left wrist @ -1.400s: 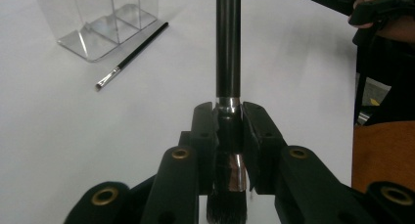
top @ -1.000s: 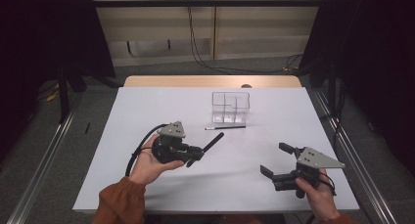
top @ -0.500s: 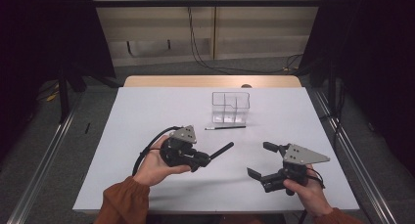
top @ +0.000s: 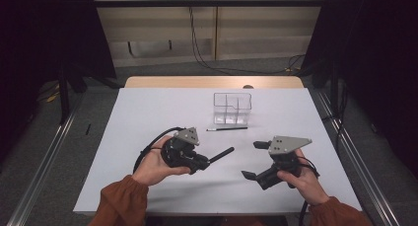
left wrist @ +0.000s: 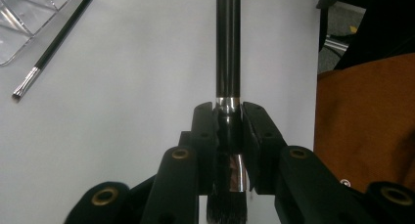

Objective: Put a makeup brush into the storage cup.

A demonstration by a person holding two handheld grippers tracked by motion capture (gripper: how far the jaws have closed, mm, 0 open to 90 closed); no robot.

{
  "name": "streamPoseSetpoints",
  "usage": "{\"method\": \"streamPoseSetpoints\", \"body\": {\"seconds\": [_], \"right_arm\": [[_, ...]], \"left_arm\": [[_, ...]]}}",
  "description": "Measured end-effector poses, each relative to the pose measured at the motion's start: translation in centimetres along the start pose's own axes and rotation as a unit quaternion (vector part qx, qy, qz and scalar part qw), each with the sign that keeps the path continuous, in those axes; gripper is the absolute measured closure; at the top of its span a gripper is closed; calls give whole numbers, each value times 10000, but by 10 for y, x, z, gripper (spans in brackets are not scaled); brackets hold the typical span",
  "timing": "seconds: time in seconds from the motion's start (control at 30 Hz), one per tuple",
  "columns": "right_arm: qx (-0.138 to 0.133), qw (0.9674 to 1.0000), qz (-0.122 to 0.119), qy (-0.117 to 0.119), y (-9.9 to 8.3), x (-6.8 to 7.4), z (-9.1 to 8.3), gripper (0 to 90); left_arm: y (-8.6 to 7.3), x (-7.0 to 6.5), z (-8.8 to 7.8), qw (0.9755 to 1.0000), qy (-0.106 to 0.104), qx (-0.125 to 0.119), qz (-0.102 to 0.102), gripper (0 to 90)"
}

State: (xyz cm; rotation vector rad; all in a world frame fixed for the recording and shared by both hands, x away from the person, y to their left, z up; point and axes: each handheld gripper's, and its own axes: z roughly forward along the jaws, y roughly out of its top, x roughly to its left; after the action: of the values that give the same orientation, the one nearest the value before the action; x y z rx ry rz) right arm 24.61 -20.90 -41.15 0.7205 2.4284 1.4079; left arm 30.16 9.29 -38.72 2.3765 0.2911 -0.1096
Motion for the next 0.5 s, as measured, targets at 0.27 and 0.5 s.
{"method": "streamPoseSetpoints", "body": {"seconds": [0.27,0.5], "right_arm": [[780,9966,-29,279,13,-10,9,15],[1151,9921,-70,487,24,-11,15,22]], "left_arm": [[4,1,1,9995,-15,293,114,767],[7,4,2,9984,84,556,94,767]]}}
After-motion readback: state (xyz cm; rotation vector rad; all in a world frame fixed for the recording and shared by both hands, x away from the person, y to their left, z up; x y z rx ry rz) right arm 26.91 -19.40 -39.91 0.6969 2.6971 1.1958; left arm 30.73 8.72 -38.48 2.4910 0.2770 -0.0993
